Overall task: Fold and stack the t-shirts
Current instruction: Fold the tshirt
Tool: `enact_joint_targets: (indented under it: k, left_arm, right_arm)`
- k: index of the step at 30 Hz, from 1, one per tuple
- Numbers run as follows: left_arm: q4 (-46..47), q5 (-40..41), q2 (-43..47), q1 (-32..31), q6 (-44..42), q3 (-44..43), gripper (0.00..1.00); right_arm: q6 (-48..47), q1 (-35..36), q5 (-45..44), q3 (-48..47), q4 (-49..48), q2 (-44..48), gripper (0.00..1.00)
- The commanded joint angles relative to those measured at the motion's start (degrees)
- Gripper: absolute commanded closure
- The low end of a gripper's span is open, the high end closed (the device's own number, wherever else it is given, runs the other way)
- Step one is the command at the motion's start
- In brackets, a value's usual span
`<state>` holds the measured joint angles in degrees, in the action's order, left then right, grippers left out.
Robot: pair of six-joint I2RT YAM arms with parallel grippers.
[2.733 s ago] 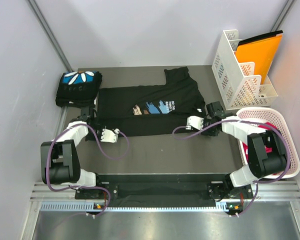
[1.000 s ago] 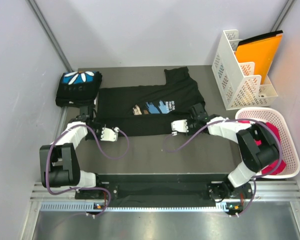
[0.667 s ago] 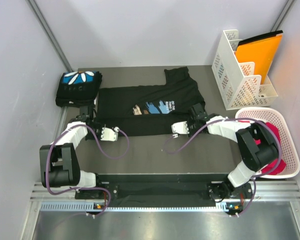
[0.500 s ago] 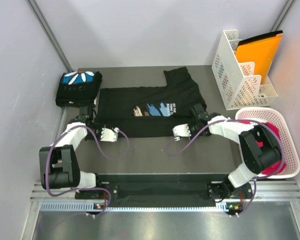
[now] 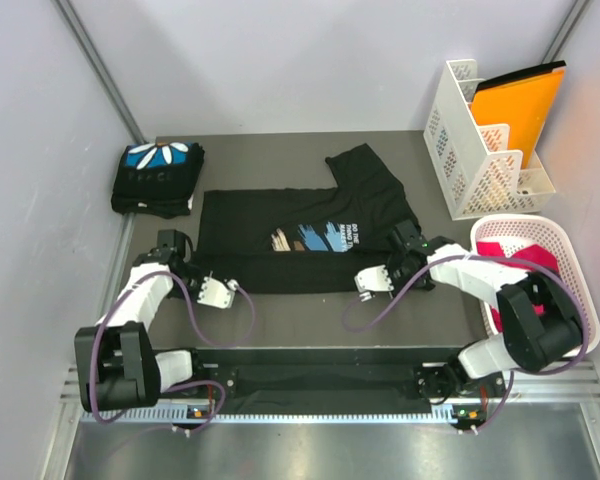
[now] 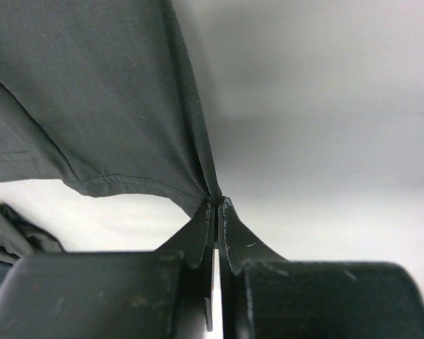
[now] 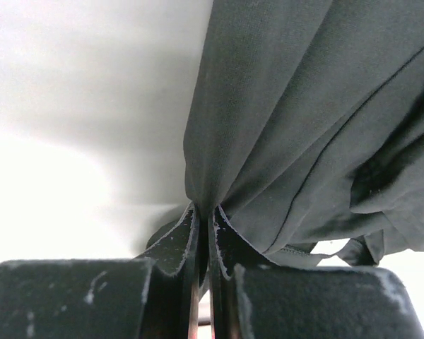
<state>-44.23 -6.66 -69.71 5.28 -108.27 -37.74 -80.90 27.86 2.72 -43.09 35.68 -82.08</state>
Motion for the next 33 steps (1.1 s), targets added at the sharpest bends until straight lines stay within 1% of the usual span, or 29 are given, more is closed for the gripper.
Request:
enact_joint_targets:
  k: [1, 7, 8, 9, 10, 11, 12, 13, 14, 17, 20, 21, 23, 24, 25, 26, 27, 28, 29, 30, 32, 33]
  left_arm:
    - [-8.8, -1.5, 3.7, 0.5, -4.5, 0.5, 1.00]
    - [-15.4, -2.7, 8.0, 0.5, -7.7, 0.6, 1.00]
    - [-16.1, -2.8, 9.2, 0.5, -7.8, 0.8, 1.00]
    - [-16.2, -2.9, 9.9, 0.5, -7.7, 1.2, 1.00]
    - [-16.3, -2.8, 10.5, 0.5, -7.6, 1.4, 0.99]
    - [-16.6, -2.8, 11.6, 0.5, -7.7, 1.5, 0.81]
    - [-16.8, -2.9, 12.1, 0.6, -7.1, 1.4, 0.68]
    - [-17.0, -3.1, 12.8, 0.5, -6.7, 1.0, 0.59]
    - [-17.0, -3.2, 13.7, 0.5, -6.2, 0.7, 0.49]
    - [-14.8, -3.7, 15.5, 0.5, -2.8, -1.6, 0.43]
    - [-8.5, -5.2, 16.2, 0.5, 4.3, -5.5, 0.38]
    - [-5.6, -5.8, 16.2, 0.5, 9.9, -7.8, 0.36]
    - [5.2, -7.9, 14.6, 0.5, 18.0, -9.8, 0.30]
    - [8.9, -8.2, 13.3, 0.3, 25.8, -11.6, 0.30]
    - [11.6, -8.9, 11.6, 0.3, 29.1, -13.6, 0.28]
    - [11.9, -9.1, 7.4, 0.0, 32.2, -15.7, 0.29]
    - [11.9, -8.7, 5.1, -0.8, 37.4, -20.0, 0.30]
    - [10.2, -8.3, 2.9, -1.4, 39.1, -21.9, 0.33]
    - [9.5, -7.2, -1.1, -2.7, 40.1, -23.9, 0.35]
    - [8.9, -6.3, -2.9, -3.7, 41.5, -26.7, 0.37]
    - [9.9, -2.4, -6.6, -6.8, 42.5, -28.6, 0.39]
    - [10.0, -1.9, -7.6, -7.3, 43.6, -30.0, 0.39]
  right_arm:
    - [0.2, 2.3, 0.4, 1.6, 3.4, 3.5, 1.00]
    - [2.3, 5.6, -0.2, 2.4, 5.2, 4.6, 1.00]
    - [2.5, 6.0, -0.4, 2.7, 5.4, 4.7, 0.96]
    - [3.0, 6.5, -0.4, 2.6, 6.0, 5.0, 0.86]
    - [3.5, 6.7, -0.5, 2.5, 6.3, 5.1, 0.59]
    - [3.7, 6.7, -0.2, 2.2, 7.3, 5.6, 0.49]
    - [4.6, 6.8, 0.1, 1.5, 7.7, 5.9, 0.42]
    - [5.0, 6.7, 0.4, 1.0, 8.3, 6.2, 0.29]
    - [5.4, 6.7, 1.1, 0.5, 9.8, 6.8, 0.26]
    - [7.9, 6.7, 2.9, -2.7, 12.3, 8.9, 0.22]
    - [11.9, 6.1, 4.9, -7.9, 15.2, 10.7, 0.18]
    - [14.2, 4.7, 5.8, -11.8, 15.5, 11.0, 0.17]
    - [16.3, 2.8, 8.5, -16.5, 15.6, 9.0, 0.15]
    - [18.5, 0.6, 9.6, -22.0, 15.6, 7.7, 0.15]
    - [19.5, -0.4, 10.1, -24.9, 15.6, 5.9, 0.16]
    - [22.1, -1.1, 10.9, -31.4, 16.2, 1.4, 0.18]
    - [22.9, -2.8, 11.4, -34.8, 17.2, -1.1, 0.21]
    - [23.4, -3.6, 12.0, -38.3, 18.4, -3.8, 0.24]
    - [23.8, -4.3, 12.6, -44.6, 21.2, -9.1, 0.28]
    - [23.1, -5.8, 13.5, -47.5, 22.8, -11.6, 0.32]
    - [22.5, -6.9, 14.7, -53.2, 25.0, -17.1, 0.35]
    - [21.7, -7.6, 15.1, -54.4, 25.9, -18.5, 0.38]
